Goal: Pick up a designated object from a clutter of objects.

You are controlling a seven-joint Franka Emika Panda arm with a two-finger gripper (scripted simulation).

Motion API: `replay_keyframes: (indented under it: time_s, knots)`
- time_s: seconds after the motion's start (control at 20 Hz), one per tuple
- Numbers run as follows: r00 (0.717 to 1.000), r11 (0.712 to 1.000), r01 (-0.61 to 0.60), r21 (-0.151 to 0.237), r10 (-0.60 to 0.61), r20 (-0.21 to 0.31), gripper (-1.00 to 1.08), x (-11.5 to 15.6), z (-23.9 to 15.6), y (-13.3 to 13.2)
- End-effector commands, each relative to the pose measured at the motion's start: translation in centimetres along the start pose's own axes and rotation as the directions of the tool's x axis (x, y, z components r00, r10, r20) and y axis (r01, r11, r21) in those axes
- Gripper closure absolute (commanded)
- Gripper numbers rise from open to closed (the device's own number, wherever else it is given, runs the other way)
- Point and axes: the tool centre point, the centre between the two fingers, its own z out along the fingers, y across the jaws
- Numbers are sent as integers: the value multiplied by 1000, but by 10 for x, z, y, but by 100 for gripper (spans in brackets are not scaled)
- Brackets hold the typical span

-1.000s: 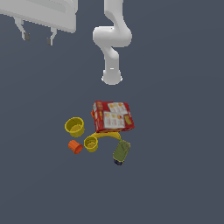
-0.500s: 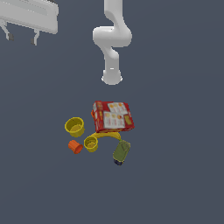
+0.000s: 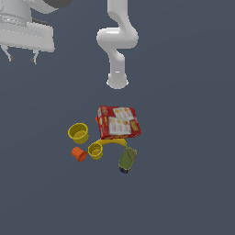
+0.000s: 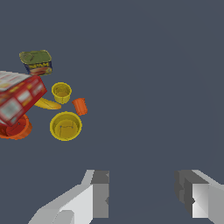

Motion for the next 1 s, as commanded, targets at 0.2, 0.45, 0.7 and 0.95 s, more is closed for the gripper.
replay_keyframes:
  time_s: [0.2, 0.45, 0.7, 0.95]
  knots:
    - [994, 994, 97, 58, -94, -59, -20, -25, 56, -13]
    - [979, 977, 182, 112, -170, -114, -20, -36, 107, -36]
    - [952, 946, 277, 167, -248, -180, -20, -40, 162, -72]
    - [914, 902, 373, 215, -318, -252, -20, -37, 212, -118]
